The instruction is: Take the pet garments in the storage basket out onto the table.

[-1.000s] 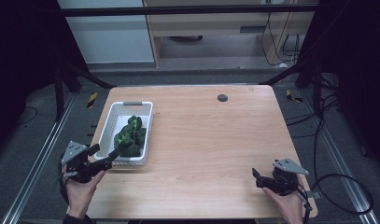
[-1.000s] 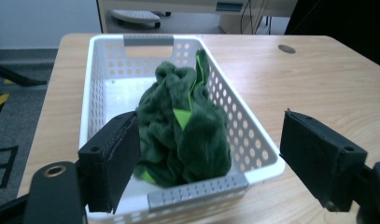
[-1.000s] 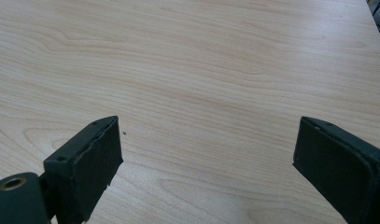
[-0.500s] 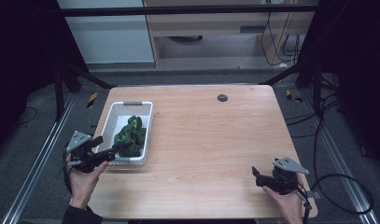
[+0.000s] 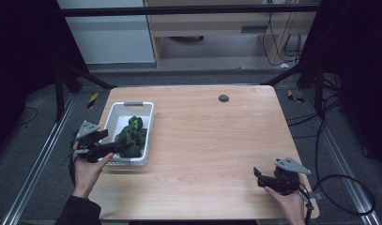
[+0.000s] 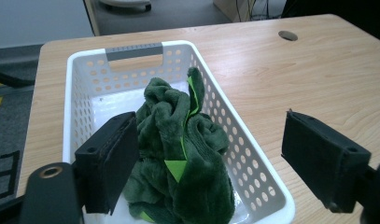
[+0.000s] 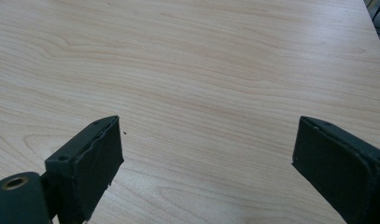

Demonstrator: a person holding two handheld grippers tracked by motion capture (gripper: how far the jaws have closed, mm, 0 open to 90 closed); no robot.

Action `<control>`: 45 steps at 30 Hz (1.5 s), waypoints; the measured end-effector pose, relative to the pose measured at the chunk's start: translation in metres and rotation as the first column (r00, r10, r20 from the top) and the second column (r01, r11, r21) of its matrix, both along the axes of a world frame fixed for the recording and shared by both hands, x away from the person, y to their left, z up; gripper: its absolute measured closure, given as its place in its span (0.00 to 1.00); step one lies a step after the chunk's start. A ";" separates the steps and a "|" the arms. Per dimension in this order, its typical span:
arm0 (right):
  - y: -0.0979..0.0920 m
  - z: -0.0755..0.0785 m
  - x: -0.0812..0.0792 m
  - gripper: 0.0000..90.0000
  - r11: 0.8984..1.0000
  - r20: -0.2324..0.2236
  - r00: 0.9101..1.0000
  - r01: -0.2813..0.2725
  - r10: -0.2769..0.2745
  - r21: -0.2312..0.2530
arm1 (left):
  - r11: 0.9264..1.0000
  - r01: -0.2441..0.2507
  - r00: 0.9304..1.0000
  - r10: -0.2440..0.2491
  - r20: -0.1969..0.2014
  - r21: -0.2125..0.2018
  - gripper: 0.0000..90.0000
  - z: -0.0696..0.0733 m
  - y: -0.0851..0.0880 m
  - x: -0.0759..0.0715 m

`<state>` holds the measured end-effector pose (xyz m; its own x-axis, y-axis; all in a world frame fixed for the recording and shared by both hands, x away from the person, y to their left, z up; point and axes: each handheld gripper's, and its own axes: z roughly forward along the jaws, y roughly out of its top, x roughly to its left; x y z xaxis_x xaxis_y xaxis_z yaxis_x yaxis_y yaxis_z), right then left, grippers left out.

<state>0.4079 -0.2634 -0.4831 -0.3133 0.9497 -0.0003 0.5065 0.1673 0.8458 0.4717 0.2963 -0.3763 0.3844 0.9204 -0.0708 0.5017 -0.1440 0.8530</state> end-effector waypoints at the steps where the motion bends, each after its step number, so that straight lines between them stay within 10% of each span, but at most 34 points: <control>1: 0.000 0.000 0.000 0.09 1.000 -0.003 1.000 0.002 -0.002 0.001 | 1.000 0.002 1.000 -0.002 -0.005 0.011 0.20 0.001 -0.001 0.002; 21: 0.000 -0.003 0.003 0.09 1.000 -0.030 0.999 -0.015 0.016 0.002 | 0.991 0.043 0.989 -0.025 -0.144 0.123 0.19 0.006 -0.006 0.039; 45: -0.001 -0.004 0.005 0.10 1.000 -0.041 0.999 -0.024 0.024 0.006 | 0.978 0.082 0.957 -0.023 -0.288 0.193 0.19 -0.012 -0.015 0.066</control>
<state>0.4127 -0.2645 -0.4871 -0.3354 0.9419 0.0180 0.5367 0.1753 0.8254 0.5374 0.2816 -0.3888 0.4236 0.9058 0.0010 0.7047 -0.3302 0.6280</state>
